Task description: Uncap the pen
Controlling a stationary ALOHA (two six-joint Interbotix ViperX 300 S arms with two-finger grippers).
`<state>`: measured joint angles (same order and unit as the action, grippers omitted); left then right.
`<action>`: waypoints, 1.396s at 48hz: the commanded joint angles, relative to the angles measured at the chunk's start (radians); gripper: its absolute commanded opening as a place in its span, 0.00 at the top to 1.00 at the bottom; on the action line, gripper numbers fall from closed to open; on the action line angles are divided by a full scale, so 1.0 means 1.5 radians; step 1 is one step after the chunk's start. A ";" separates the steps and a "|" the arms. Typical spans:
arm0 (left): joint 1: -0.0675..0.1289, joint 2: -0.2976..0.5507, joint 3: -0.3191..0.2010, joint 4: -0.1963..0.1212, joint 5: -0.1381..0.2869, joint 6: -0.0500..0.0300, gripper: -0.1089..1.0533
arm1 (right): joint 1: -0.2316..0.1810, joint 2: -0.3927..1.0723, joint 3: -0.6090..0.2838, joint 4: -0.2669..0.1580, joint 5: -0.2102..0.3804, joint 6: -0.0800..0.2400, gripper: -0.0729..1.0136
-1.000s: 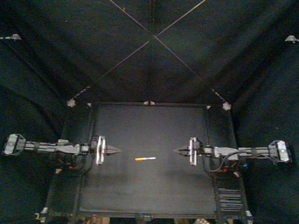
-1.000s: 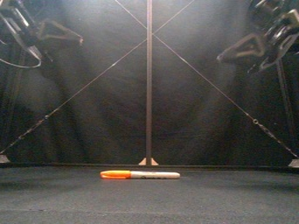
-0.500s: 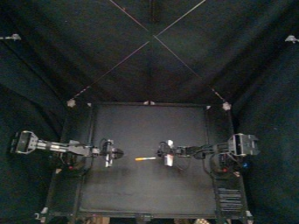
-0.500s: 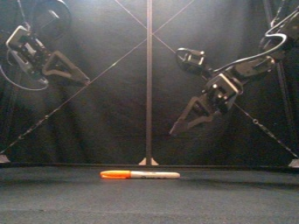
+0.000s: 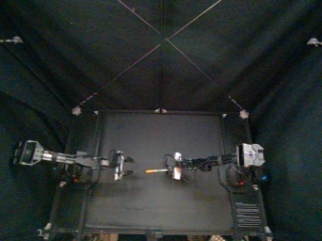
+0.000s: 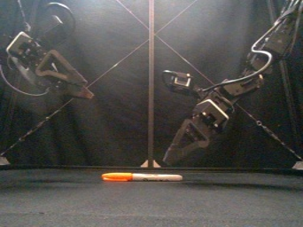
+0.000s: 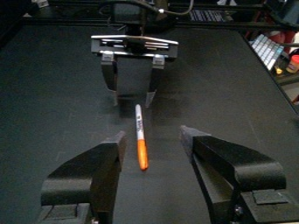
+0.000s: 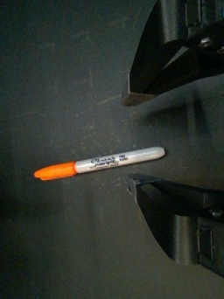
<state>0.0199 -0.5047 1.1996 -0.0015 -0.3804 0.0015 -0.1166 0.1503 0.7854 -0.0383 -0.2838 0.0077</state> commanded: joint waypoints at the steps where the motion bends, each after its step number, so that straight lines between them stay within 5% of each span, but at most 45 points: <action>1: -0.001 0.010 -0.021 -0.001 -0.005 0.0000 0.15 | 0.000 0.010 -0.018 0.001 -0.003 0.001 0.08; 7: 0.000 0.026 -0.031 -0.001 -0.004 0.0010 0.15 | 0.003 0.030 -0.025 0.004 -0.003 0.002 0.12; 24: 0.006 0.076 -0.073 -0.003 0.001 0.0010 0.15 | 0.020 0.031 -0.025 0.012 -0.003 0.001 0.45; 35: 0.028 0.136 -0.129 -0.006 0.030 0.0020 0.15 | 0.017 -0.057 -0.031 0.011 0.006 0.000 0.45; 44: 0.030 0.190 -0.165 -0.005 0.057 0.0020 0.15 | 0.017 -0.108 -0.029 0.008 0.034 -0.005 0.45; 55: 0.031 0.214 -0.183 -0.006 0.097 0.0020 0.15 | 0.018 -0.132 -0.018 0.008 0.046 -0.004 0.45; 67: 0.038 0.225 -0.185 -0.005 0.099 0.0020 0.17 | 0.020 -0.132 -0.018 0.007 0.045 -0.003 0.45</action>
<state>0.0690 -0.1687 0.9449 -0.0107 -0.2270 0.0046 -0.0859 -0.0184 0.7670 -0.0276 -0.2102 0.0015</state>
